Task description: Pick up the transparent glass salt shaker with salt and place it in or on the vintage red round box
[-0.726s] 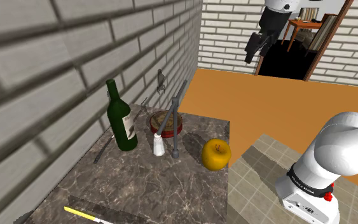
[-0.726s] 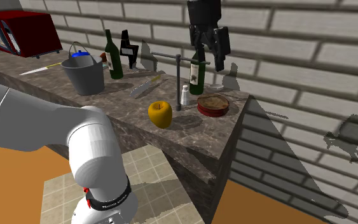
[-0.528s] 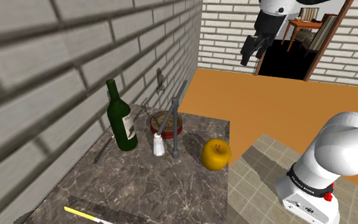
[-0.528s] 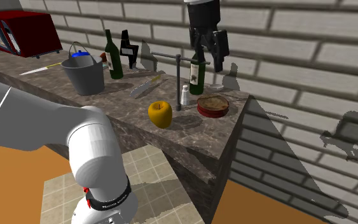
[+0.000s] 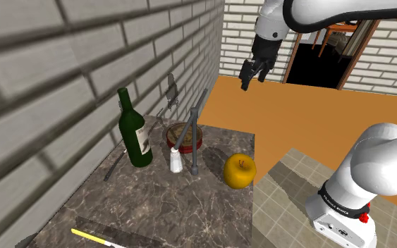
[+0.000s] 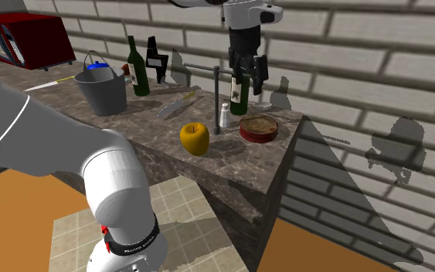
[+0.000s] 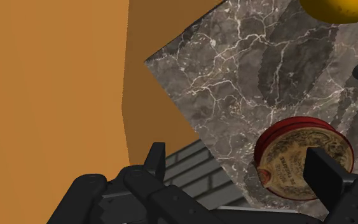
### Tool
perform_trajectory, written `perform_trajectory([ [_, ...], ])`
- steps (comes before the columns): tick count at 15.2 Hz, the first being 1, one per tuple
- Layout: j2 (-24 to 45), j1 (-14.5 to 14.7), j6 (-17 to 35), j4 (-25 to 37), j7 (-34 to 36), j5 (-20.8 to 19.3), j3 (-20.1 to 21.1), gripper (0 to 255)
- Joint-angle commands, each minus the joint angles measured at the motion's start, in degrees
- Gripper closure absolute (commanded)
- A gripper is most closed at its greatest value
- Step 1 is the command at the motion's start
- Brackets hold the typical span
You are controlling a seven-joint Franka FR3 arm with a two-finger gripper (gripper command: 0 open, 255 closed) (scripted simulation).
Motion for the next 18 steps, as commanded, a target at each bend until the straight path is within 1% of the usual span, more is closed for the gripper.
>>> perform_trajectory([
  [1,2.6,0.8,2.2,-0.1,1.6,1.1,1.7,0],
  [10,16.5,3.7,10.8,3.2,7.7,3.8,8.2,0],
  [14,23.5,4.7,14.1,6.2,10.5,3.8,11.0,0],
  [18,30.9,6.0,16.9,10.0,13.6,3.0,13.5,0],
])
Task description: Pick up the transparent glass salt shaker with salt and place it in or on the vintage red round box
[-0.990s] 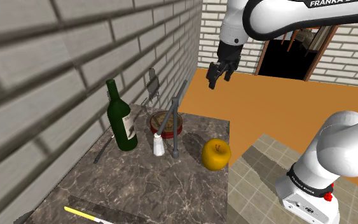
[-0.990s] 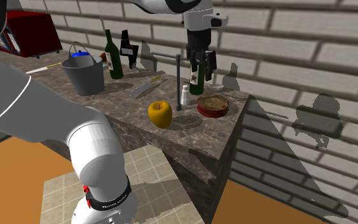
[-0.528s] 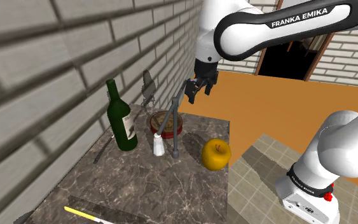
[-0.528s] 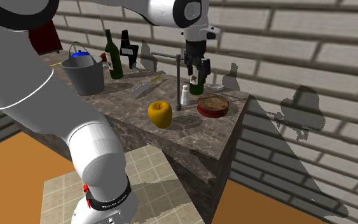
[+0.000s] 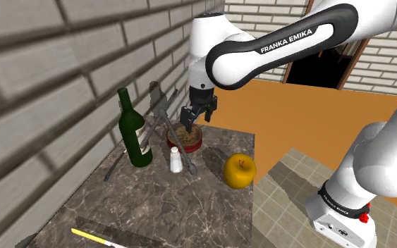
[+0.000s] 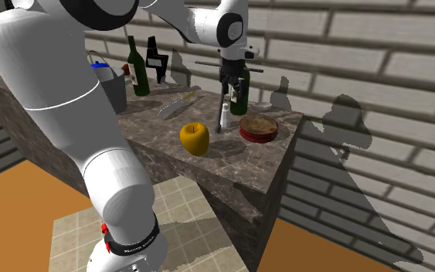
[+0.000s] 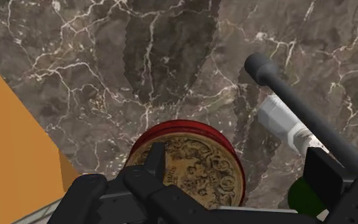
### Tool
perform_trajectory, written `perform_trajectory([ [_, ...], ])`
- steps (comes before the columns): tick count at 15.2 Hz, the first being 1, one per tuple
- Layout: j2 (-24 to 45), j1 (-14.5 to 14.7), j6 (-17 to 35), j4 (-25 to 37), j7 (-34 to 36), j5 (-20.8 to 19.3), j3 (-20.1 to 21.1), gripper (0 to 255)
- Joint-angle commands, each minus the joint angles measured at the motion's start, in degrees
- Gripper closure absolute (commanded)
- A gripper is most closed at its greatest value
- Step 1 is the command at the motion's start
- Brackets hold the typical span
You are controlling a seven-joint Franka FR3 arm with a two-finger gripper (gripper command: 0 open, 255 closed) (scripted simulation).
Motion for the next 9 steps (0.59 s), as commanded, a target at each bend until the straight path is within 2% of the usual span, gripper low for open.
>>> perform_trajectory([
  [1,4.2,0.7,1.3,2.5,1.8,-0.7,1.3,0],
  [7,15.7,3.4,3.8,10.1,6.5,-3.7,3.6,0],
  [9,16.5,3.5,5.2,9.4,6.8,-4.1,3.6,0],
])
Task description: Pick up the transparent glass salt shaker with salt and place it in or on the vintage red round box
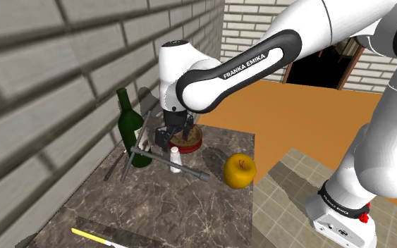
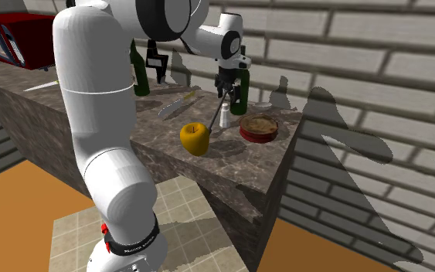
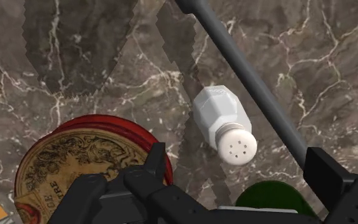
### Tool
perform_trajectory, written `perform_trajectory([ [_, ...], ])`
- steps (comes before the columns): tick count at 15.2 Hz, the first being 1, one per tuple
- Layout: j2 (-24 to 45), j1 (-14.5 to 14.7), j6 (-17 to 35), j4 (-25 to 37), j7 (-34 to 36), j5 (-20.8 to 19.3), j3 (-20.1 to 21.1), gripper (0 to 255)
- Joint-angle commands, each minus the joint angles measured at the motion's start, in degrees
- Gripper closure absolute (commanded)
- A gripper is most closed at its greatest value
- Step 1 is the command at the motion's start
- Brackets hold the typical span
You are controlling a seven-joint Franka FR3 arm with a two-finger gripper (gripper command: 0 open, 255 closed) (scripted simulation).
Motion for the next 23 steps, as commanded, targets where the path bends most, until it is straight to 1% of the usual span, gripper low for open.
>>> perform_trajectory([
  [1,0.9,0.2,1.3,-0.5,0.4,-0.3,0.1,0],
  [6,2.9,0.6,4.5,-1.8,1.1,-1.3,-0.1,0],
  [13,2.9,0.6,4.5,-1.8,1.1,-1.3,-0.1,0],
  [14,2.9,0.6,4.5,-1.8,1.1,-1.3,-0.1,255],
  [23,2.9,0.6,4.5,-1.8,1.1,-1.3,-0.1,255],
])
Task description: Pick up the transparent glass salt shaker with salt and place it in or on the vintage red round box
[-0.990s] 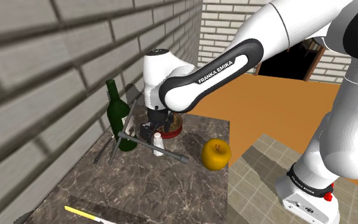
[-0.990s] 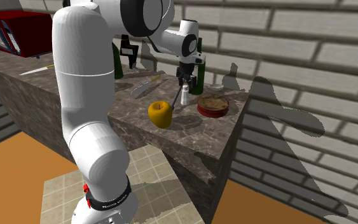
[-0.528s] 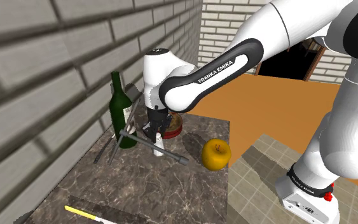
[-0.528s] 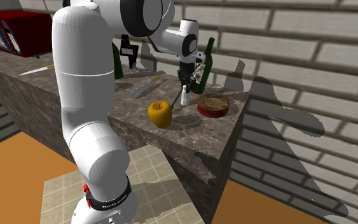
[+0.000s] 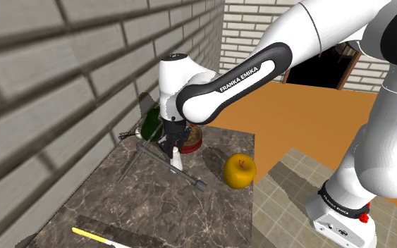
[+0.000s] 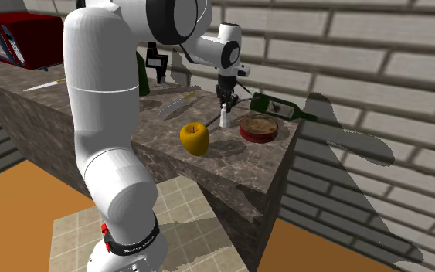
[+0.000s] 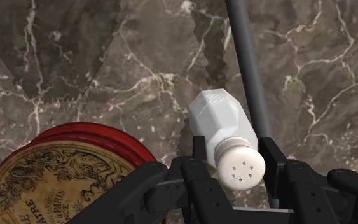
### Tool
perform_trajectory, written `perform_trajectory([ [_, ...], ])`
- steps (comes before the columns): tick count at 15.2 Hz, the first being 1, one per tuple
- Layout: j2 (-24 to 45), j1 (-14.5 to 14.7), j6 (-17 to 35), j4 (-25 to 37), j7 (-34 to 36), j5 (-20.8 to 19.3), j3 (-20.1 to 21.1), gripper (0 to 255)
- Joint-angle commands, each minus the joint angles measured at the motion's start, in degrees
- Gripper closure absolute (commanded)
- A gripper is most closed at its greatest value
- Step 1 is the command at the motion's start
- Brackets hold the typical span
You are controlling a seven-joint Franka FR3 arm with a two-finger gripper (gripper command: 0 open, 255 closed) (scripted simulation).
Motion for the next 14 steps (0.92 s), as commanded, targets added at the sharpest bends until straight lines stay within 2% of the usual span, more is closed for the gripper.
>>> perform_trajectory([
  [1,-0.3,-0.1,-0.7,0.1,-0.1,0.2,0.1,255],
  [14,-4.7,-0.6,-9.9,5.3,-1.1,2.2,0.4,255],
])
